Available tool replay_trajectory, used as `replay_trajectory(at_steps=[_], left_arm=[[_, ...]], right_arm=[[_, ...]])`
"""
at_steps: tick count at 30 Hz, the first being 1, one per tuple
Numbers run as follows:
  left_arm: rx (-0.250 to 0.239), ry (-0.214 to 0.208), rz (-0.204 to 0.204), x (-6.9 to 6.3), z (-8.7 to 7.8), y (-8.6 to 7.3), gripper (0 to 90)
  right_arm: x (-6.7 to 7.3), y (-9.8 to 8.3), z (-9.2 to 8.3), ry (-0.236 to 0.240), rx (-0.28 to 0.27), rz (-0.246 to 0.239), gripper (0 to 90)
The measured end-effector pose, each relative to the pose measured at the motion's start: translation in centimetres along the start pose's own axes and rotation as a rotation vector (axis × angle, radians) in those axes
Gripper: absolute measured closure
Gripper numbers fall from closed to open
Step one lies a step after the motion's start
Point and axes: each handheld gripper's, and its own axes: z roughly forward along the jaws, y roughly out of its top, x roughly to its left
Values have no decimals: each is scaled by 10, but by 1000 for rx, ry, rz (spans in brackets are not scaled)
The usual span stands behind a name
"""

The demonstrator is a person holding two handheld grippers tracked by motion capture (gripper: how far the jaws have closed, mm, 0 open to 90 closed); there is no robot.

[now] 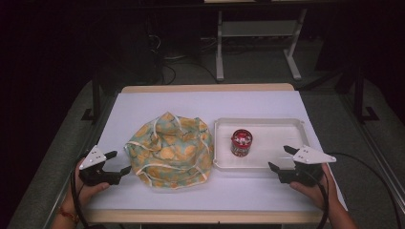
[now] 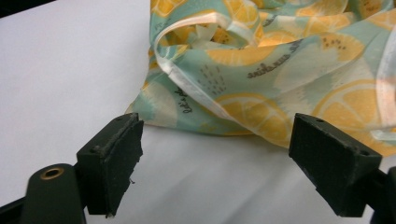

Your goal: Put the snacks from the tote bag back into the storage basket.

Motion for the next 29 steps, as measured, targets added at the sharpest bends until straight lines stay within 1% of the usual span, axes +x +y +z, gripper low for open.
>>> replay_trajectory(at_steps=[9,13,21,29], left_arm=[[9,0,-3,0,3,0,164],[9,-4,3,-1,4,1,165],[13,-12,-2,-1,6,3,165],[13,-7,-7,-1,5,3,165]], right_arm=[[-1,-1,-2,-3,0,6,204],[-2,-2,-2,-3,-2,9,204],[-3,-3,-2,0,-3,11,204],[-3,-3,-3,-1,-5,13,203]])
